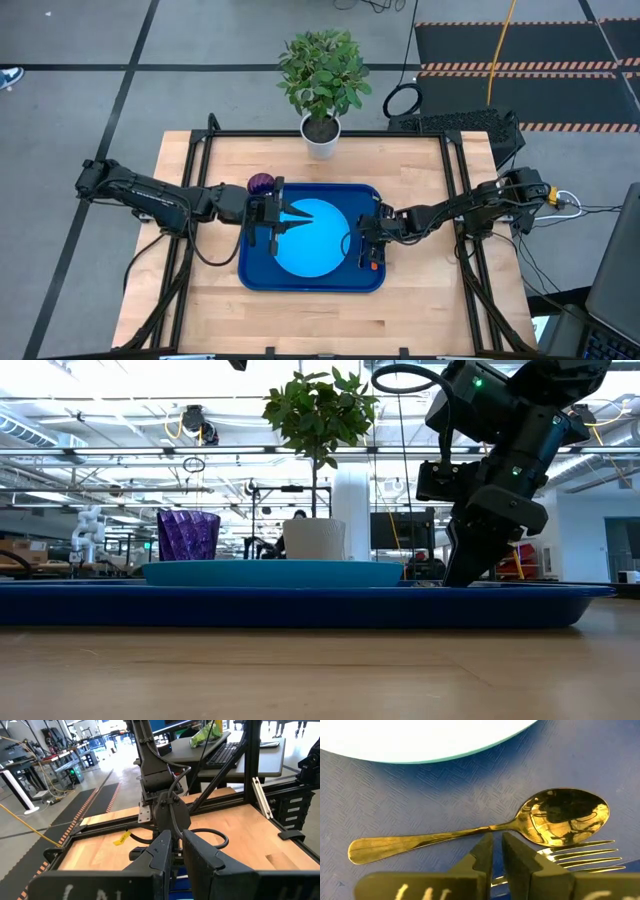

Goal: Pick and place plate/cup/fork/spoon on tray
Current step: Put the black spoon on the blue tray to the right of the light blue plate

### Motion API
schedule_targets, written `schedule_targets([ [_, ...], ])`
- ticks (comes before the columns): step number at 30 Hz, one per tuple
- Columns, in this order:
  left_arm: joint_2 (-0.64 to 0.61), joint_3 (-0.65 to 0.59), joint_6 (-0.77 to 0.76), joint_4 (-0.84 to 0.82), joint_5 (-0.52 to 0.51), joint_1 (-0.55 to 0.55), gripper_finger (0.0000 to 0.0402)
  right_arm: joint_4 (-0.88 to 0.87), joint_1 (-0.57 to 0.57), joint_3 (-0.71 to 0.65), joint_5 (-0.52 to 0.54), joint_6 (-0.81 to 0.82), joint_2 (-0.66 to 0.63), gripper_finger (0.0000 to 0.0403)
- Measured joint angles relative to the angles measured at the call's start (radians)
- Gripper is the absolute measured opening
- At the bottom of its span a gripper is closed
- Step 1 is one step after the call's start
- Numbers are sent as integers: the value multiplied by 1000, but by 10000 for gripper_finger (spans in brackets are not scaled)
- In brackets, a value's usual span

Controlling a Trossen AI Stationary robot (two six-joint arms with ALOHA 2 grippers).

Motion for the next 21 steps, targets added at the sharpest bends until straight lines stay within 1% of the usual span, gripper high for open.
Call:
schedule_targets([
  [21,0,0,6,0,0,0,51,3,0,0,-4,-4,0,34],
])
